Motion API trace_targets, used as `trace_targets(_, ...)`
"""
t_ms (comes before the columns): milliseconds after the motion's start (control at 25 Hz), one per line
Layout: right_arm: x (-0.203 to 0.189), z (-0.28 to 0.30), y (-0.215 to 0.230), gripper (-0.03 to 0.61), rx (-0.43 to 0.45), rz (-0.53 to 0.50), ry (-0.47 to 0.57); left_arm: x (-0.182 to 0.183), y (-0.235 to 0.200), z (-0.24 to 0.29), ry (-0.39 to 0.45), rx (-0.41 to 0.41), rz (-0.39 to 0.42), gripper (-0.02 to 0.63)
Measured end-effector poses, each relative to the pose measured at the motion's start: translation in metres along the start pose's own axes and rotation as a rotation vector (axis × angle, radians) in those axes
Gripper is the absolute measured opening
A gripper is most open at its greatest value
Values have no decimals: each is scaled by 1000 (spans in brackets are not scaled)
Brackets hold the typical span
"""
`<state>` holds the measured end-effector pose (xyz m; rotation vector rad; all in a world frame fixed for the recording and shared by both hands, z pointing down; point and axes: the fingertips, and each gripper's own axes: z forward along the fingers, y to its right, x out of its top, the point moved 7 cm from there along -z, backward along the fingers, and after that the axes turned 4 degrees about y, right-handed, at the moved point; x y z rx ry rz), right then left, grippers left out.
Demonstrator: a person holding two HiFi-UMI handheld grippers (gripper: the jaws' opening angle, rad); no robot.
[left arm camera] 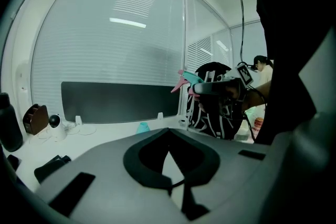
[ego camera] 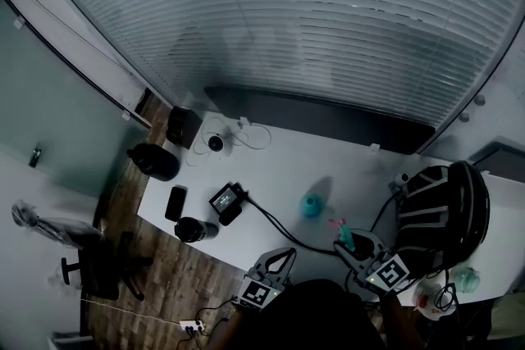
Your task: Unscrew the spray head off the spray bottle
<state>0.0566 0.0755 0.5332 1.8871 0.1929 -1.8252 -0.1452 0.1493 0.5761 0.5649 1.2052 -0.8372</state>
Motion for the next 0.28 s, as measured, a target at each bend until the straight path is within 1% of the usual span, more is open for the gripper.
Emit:
trace_targets(120,1,2,0,135,-3,-4,3,1,-1,-2,7,7,-19,5)
trace_targets(280,1,2,0,135,-6,-5,-3,-4,-2,-1,2,5,-12,4)
